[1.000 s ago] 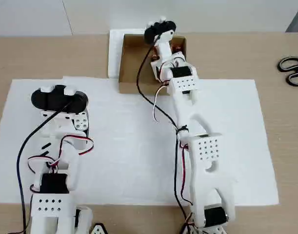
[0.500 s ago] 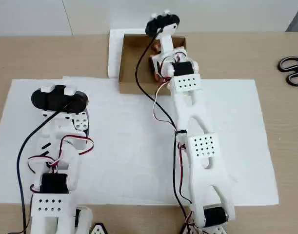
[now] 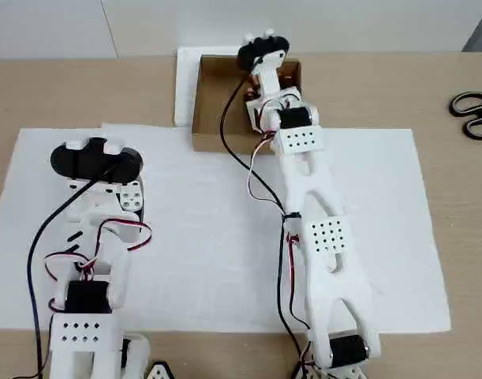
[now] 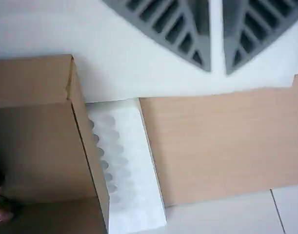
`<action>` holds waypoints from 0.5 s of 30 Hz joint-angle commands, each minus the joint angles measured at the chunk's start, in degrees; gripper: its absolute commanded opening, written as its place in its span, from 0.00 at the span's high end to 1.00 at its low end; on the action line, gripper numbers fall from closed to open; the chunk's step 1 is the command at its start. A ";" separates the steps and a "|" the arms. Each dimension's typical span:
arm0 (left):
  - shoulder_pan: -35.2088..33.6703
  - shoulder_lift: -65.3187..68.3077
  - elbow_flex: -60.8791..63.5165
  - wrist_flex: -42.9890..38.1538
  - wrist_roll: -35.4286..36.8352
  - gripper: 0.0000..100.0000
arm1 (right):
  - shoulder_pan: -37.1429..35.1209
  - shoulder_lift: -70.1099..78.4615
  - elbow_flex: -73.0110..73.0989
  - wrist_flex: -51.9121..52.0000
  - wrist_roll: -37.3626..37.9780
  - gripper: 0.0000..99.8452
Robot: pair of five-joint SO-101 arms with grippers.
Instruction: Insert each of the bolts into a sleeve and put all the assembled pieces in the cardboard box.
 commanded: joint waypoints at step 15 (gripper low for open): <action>-0.09 -0.97 -0.40 -1.14 -0.35 0.99 | 0.22 -0.13 -1.85 0.04 -0.35 0.78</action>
